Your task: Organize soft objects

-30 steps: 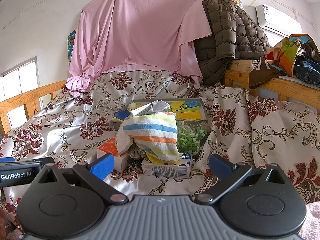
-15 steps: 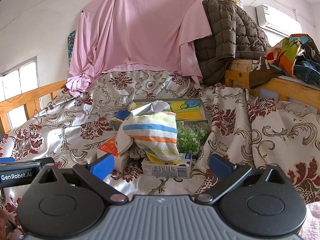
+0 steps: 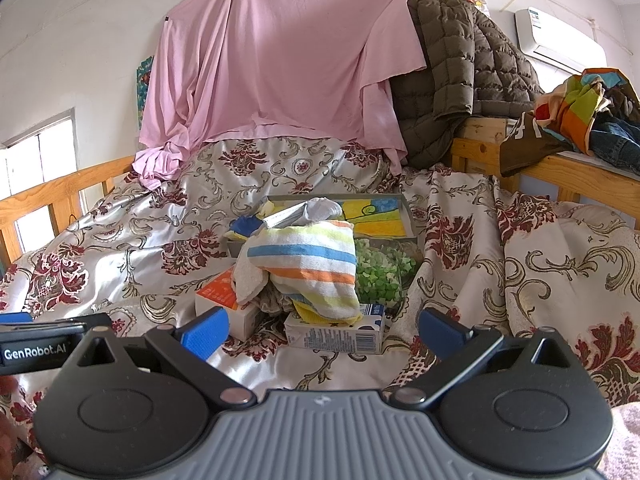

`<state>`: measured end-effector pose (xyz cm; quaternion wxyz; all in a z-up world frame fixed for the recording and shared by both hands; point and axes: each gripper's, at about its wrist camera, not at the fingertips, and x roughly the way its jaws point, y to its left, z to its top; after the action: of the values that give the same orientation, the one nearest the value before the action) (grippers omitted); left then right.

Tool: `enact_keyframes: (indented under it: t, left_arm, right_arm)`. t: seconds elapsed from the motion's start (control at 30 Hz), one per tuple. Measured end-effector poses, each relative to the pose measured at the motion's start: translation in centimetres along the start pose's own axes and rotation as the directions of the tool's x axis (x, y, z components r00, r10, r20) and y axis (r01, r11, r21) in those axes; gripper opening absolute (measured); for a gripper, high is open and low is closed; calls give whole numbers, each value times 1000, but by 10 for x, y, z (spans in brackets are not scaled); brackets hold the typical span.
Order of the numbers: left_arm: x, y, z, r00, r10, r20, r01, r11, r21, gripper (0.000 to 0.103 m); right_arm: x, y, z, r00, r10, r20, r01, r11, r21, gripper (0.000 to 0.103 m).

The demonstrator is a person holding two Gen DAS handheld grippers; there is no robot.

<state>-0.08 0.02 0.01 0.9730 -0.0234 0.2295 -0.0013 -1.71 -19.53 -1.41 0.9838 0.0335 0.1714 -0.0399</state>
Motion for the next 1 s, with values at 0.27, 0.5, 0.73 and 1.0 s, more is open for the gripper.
enact_keyframes:
  t: [0.27, 0.5, 0.73, 1.0]
  left_arm:
    - [11, 4, -1, 998, -24, -54, 23, 1000, -22, 102]
    - [28, 8, 19, 997, -41, -59, 36, 996, -82, 102]
    - [67, -11, 55, 993, -107, -38, 105, 993, -56, 102]
    - [121, -32, 64, 980, -177, -87, 184, 979, 83, 102]
  right_arm:
    - [0, -7, 8, 1000, 13, -1, -13, 999, 42, 103]
    - [22, -15, 23, 993, 107, -57, -106, 994, 29, 103]
    - [61, -20, 38, 994, 83, -65, -89, 992, -87, 103]
    - [115, -16, 42, 996, 70, -61, -84, 956, -282, 103]
